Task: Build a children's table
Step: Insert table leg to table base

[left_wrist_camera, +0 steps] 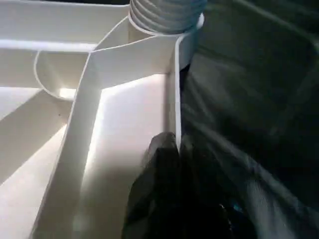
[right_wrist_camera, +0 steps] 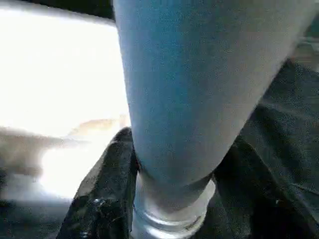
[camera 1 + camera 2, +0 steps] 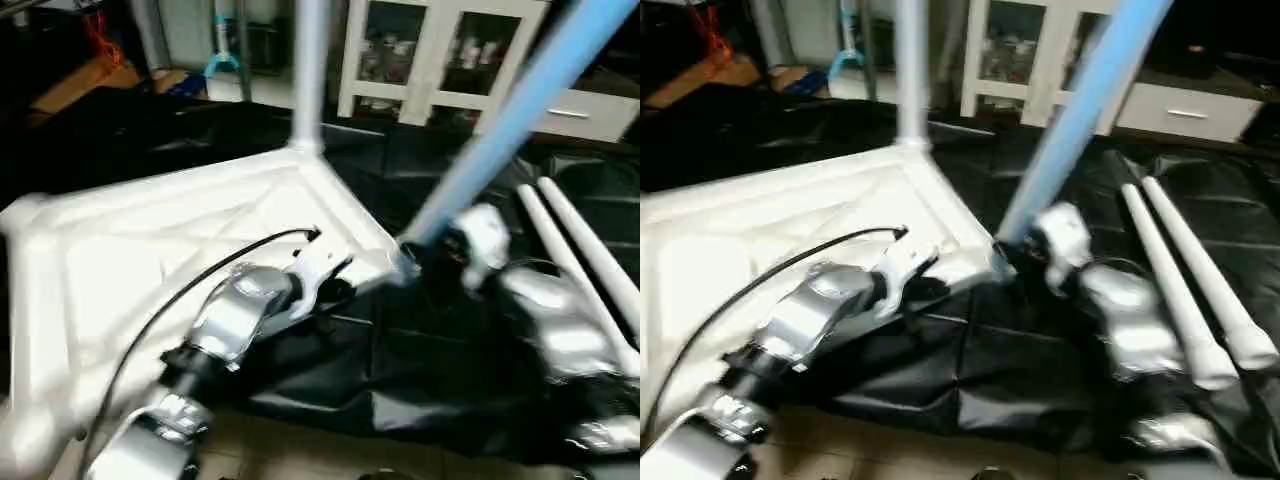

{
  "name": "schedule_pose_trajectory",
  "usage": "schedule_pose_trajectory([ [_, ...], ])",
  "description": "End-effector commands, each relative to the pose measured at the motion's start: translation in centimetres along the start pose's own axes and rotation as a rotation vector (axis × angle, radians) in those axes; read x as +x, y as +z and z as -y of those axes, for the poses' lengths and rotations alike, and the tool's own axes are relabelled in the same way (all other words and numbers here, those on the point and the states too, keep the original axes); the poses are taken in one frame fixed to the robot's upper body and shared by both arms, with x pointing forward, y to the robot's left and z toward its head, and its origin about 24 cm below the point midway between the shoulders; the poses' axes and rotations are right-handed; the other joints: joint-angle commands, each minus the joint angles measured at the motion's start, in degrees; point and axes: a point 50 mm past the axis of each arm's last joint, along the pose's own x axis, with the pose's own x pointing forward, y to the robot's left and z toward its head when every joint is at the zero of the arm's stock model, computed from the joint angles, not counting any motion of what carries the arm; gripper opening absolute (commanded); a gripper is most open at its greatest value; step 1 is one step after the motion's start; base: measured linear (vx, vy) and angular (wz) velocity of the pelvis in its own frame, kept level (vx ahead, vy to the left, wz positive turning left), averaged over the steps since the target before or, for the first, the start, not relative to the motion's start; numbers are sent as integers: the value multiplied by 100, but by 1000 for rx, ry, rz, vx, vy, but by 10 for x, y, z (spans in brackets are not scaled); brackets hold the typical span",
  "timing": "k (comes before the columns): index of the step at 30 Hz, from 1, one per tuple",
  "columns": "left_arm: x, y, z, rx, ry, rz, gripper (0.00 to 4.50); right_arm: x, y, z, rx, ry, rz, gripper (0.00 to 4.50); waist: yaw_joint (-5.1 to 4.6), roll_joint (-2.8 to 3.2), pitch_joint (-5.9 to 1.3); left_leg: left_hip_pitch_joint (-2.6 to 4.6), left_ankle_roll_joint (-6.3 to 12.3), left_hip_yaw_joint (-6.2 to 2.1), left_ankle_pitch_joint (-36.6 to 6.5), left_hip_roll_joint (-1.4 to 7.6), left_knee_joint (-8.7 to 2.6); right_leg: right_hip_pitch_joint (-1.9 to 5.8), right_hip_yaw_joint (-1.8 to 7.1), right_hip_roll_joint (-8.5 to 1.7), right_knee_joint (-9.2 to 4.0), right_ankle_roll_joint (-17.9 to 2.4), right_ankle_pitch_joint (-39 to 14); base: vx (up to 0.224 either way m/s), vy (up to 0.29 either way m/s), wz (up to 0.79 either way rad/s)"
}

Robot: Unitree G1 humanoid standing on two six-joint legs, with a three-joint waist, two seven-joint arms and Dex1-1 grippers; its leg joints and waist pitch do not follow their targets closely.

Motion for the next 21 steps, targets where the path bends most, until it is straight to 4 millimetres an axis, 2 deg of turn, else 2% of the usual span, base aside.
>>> schedule_pose_trajectory([
  [1,5,44,18,-29,-68,173,0,0,-43,9,78,-273,-208,186,-24,35,-387,85,-132,-178,-1911,159,-514,189,66,-130,-471,-860,-2226,0,0,0],
  [4,9,56,28,-42,-94,208,0,14,-40,-1,166,-346,-200,186,-124,20,-395,79,-56,-194,-2130,147,-513,190,43,-115,-472,-864,-2051,0,0,0],
  [6,9,61,33,-19,-115,220,0,24,-34,-11,195,-324,-188,186,-151,24,-394,67,30,-191,-2085,149,-516,201,47,-106,-458,-914,-1800,0,0,0],
  [8,8,62,34,-15,-119,220,0,27,-32,-15,199,-312,-185,186,-128,19,-412,83,100,-172,-1918,157,-498,203,66,-118,-434,-1019,-1549,0,0,0],
  [9,7,61,33,-20,-115,215,0,30,-28,-18,177,-295,-178,186,-109,-14,-416,85,175,-149,-1745,163,-488,198,75,-107,-416,-1108,-1310,0,0,0],
  [10,6,60,32,-26,-108,210,0,31,-27,-19,174,-305,-179,186,-48,18,-424,108,254,-126,-1539,164,-468,191,90,-118,-395,-1206,-1071,0,0,0],
  [11,5,58,31,-32,-100,203,0,33,-27,-19,171,-319,-181,186,-15,16,-442,112,343,-106,-1283,162,-444,197,103,-114,-348,-1287,-792,0,0,0],
  [13,3,55,29,-39,-90,192,0,34,-29,-20,169,-334,-189,186,18,34,-442,69,468,-109,-943,169,-441,235,95,-110,-294,-1366,-470,0,0,0],
  [15,2,53,29,-43,-91,189,0,34,-29,-19,168,-337,-190,186,44,35,-453,72,532,-104,-759,170,-428,247,91,-108,-267,-1390,-272,0,0,0],
  [16,2,52,28,-39,-91,187,0,34,-29,-19,165,-336,-187,186,68,50,-469,71,615,-110,-504,173,-418,269,87,-108,-226,-1452,22,0,0,0],
  [19,1,51,28,-22,-94,194,0,35,-25,-19,159,-326,-154,186,72,36,-447,68,668,-101,-567,173,-421,269,87,-110,-240,-1469,-20,0,0,0],
  [20,-1,50,28,-16,-101,203,0,35,-23,-20,160,-315,-133,186,83,43,-440,78,588,-108,-842,188,-442,273,88,-129,-278,-1411,-373,0,0,0],
  [21,-2,49,28,-13,-105,208,0,34,-22,-20,162,-309,-120,186,78,44,-434,66,555,-106,-916,184,-447,273,89,-127,-291,-1378,-475,0,0,0],
])
